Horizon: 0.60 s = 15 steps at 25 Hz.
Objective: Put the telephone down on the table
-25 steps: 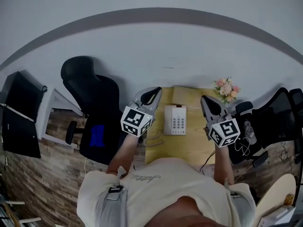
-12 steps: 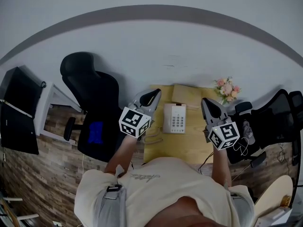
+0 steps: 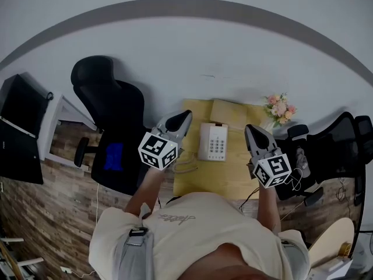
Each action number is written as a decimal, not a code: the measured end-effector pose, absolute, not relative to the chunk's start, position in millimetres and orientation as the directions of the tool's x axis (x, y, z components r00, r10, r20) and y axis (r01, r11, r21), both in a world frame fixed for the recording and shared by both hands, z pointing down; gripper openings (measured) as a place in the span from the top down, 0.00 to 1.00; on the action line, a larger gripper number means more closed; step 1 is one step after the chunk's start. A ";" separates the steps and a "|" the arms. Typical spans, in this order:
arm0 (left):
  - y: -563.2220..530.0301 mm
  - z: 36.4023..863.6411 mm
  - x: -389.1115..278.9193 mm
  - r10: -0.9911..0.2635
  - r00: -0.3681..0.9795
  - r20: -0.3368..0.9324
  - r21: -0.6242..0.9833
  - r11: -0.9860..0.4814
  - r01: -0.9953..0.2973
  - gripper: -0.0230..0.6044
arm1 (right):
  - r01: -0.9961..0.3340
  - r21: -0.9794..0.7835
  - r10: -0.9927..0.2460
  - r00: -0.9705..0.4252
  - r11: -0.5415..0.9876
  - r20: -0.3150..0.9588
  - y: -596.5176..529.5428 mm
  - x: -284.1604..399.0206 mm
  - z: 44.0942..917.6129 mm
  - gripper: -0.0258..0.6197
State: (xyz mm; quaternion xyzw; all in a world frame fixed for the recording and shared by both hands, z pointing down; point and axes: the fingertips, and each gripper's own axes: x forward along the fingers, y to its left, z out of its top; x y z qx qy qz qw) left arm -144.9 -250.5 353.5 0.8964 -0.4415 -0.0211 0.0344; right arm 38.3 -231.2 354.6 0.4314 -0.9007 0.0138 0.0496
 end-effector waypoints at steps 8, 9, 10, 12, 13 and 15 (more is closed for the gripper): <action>-247.6 368.3 -143.3 -0.807 0.590 0.023 0.023 -0.590 -0.807 0.93 | -0.795 0.001 -0.789 -0.603 0.607 0.116 -232.4 46.1 365.5 0.96; -249.2 369.7 -144.0 -0.807 0.589 0.025 0.022 -0.589 -0.808 0.93 | -0.795 -0.001 -0.790 -0.603 0.607 0.115 -233.6 47.1 366.1 0.96; -251.6 370.3 -145.1 -0.808 0.588 0.025 0.022 -0.588 -0.809 0.93 | -0.795 -0.001 -0.790 -0.602 0.606 0.115 -235.2 47.6 366.5 0.96; -257.8 370.7 -148.1 -0.811 0.585 0.020 0.025 -0.584 -0.811 0.93 | -0.796 0.001 -0.791 -0.601 0.605 0.114 -239.4 48.2 367.3 0.96; -261.2 370.8 -149.6 -0.813 0.582 0.017 0.028 -0.582 -0.813 0.93 | -0.797 0.001 -0.792 -0.600 0.604 0.114 -241.9 48.5 368.2 0.96; -267.9 371.3 -152.3 -0.815 0.579 0.012 0.034 -0.578 -0.815 0.93 | -0.798 -0.002 -0.793 -0.598 0.602 0.114 -247.0 49.1 370.6 0.96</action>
